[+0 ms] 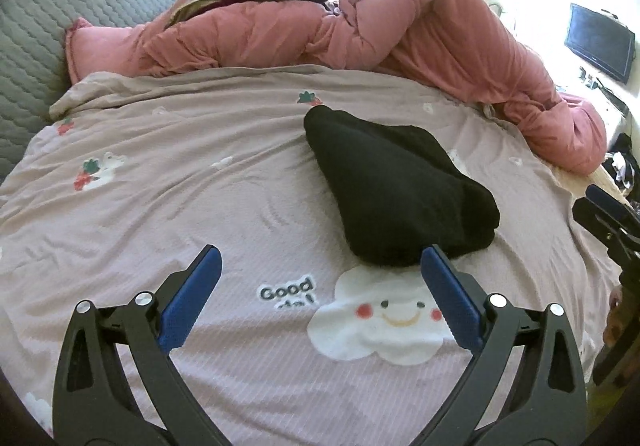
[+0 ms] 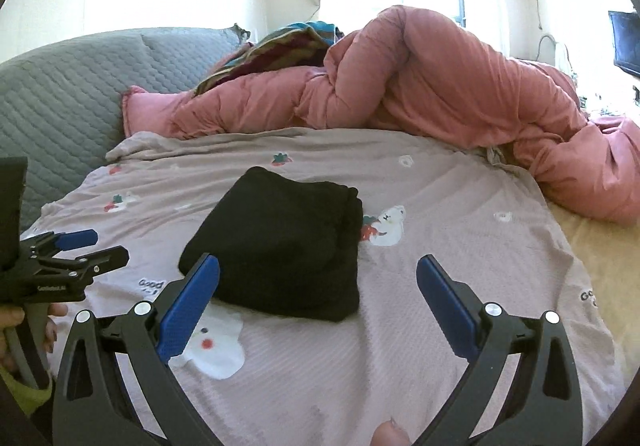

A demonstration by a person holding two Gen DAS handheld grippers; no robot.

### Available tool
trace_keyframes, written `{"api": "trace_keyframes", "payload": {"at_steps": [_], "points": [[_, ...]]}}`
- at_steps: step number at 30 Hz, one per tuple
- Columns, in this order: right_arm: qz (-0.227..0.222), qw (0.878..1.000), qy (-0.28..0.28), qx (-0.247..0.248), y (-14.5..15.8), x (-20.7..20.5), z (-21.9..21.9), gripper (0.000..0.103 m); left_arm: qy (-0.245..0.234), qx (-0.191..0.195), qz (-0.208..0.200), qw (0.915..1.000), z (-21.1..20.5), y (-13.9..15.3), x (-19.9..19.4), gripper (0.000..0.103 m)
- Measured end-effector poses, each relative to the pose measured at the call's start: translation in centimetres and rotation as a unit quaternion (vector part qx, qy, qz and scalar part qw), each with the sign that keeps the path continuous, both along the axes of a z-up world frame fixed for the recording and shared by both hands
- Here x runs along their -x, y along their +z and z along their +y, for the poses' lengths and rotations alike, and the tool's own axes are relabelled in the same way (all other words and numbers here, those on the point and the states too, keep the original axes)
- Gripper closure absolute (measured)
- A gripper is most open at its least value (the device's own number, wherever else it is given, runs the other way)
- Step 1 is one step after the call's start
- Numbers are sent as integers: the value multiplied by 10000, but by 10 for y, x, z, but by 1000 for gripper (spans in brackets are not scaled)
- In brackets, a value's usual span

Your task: Fold small clothes

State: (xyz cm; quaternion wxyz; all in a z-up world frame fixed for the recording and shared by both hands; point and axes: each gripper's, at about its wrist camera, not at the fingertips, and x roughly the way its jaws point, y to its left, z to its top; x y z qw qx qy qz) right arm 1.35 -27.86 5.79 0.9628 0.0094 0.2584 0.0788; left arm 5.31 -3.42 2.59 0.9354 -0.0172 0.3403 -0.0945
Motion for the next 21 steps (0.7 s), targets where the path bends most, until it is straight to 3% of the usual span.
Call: {"api": "trace_keyframes", "payload": {"at_steps": [8,15,21], "points": [[42,9999,-62,69,-7,30,11,5,-6,-138,14,9999,7,-5,34,10],[162,9996,-225,-45,-24,50,12,5,65,-22,134,9999,11,-22,58,10],[709,9969,-343,40,-59,53,17,5,97,14,300,9995,12,-35,58,10]]}}
